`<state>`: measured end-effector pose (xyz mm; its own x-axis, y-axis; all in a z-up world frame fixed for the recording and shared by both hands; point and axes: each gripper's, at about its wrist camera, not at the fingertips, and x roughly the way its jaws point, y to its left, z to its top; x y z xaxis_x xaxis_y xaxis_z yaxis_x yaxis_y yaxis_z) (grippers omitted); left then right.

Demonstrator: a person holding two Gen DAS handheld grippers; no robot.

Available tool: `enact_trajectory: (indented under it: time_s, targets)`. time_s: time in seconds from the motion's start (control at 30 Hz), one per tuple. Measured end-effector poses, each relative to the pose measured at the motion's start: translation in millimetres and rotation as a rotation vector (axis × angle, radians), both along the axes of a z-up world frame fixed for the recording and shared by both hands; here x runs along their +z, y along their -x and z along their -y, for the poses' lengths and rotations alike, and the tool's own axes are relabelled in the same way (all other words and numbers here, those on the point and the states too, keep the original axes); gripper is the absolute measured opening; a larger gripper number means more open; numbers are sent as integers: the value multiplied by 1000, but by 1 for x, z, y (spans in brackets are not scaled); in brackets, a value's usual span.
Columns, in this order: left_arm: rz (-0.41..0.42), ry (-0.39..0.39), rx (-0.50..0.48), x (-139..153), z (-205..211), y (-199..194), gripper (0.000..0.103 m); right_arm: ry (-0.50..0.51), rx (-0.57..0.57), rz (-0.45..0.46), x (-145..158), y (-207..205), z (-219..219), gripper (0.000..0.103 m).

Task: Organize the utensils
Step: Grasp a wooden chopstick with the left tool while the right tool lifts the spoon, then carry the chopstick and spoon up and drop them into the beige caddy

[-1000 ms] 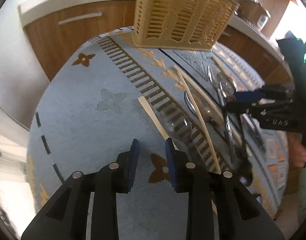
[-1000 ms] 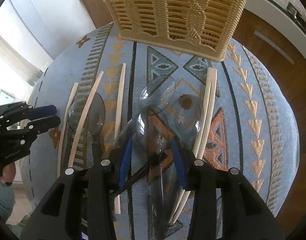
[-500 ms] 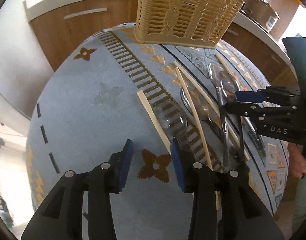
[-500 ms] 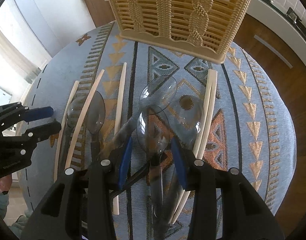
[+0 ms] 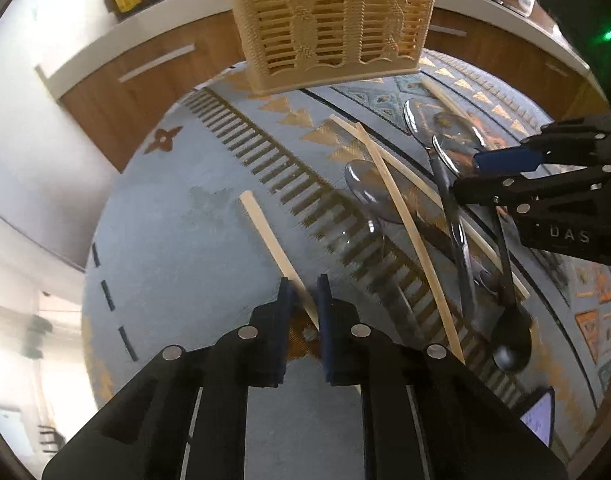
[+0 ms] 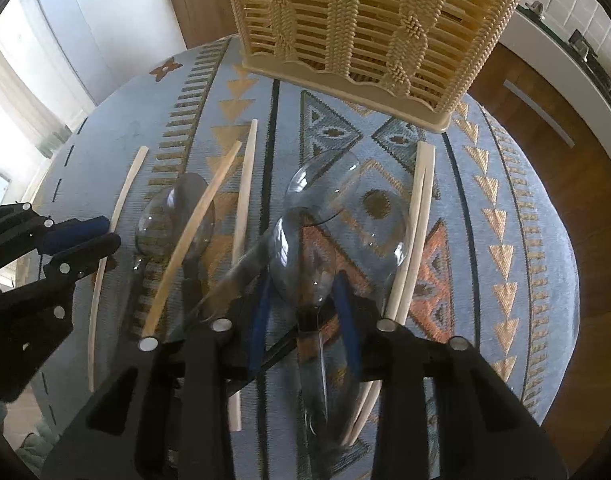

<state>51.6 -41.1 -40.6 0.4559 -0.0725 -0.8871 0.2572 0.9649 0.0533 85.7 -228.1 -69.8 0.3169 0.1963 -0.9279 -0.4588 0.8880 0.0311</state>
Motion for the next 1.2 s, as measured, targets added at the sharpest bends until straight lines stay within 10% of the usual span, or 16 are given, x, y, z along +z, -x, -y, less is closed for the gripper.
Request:
enact_trajectory:
  time_s: [0.37, 0.87, 1.03, 1.2]
  targets:
    - [-30, 148, -54, -1, -38, -2, 4, -37, -111, -39, 1, -6, 13, 28]
    - [-180, 85, -175, 2, -18, -45, 16, 21, -41, -72, 1, -27, -21, 28]
    - [-143, 20, -165, 0, -12, -44, 4, -2, -5, -24, 5, -20, -35, 28]
    - [9, 144, -110, 20, -23, -32, 3, -107, 20, 97, 30, -1, -32, 28]
